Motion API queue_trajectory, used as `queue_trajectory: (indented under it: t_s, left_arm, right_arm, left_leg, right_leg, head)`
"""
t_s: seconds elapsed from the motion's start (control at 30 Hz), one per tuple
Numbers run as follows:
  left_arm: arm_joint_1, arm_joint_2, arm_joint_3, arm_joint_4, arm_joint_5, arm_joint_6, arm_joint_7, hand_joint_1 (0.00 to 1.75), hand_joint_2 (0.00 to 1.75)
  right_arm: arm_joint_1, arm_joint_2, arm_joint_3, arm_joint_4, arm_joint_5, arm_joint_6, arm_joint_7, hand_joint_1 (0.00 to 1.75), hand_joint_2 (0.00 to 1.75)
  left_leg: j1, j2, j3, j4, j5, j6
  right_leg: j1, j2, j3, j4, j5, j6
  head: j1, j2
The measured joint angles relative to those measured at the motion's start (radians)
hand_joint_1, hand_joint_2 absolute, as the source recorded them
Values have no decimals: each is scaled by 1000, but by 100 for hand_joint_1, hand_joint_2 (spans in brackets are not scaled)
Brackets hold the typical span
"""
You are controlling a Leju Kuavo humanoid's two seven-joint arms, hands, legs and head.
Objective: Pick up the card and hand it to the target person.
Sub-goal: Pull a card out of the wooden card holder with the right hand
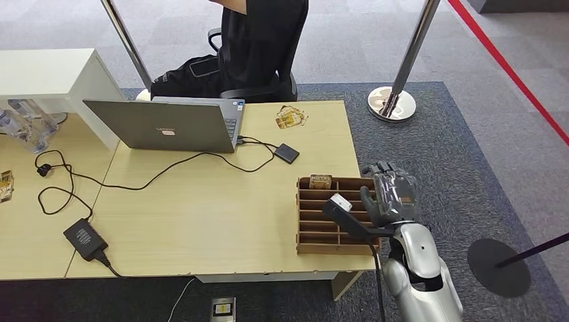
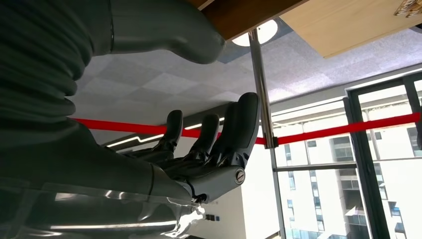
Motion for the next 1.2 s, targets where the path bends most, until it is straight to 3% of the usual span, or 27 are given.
queue_trajectory:
  t_s: [0.2, 0.5, 0.9, 1.2]
  left_arm:
    - [0, 1, -11, 0, -5, -1, 0, 0, 0]
    - [0, 2, -20, 0, -13, -10, 5, 0, 0]
    - [1, 2, -22, 0, -13, -12, 10, 0, 0]
    - [1, 2, -22, 0, -3, -11, 17, 0, 0]
  right_arm:
    - [-9, -1, 17, 4, -15, 6, 1, 93, 175]
    - [-9, -9, 40, 17, -23, 14, 1, 75, 175]
    - [-36, -7, 68, 43, -52, 17, -7, 89, 175]
    - [-109, 11, 101, 111, -79, 35, -30, 89, 175]
  left_leg:
    - [0, 0, 0, 0, 0, 0]
    - [0, 0, 0, 0, 0, 0]
    - [0, 0, 0, 0, 0, 0]
    - [0, 0, 0, 0, 0, 0]
  right_leg:
    - [0, 0, 0, 0, 0, 0]
    - [0, 0, 0, 0, 0, 0]
    - [0, 0, 0, 0, 0, 0]
    - [0, 0, 0, 0, 0, 0]
  head:
    - [0, 0]
    - [0, 0]
    - [0, 0]
    - [0, 0]
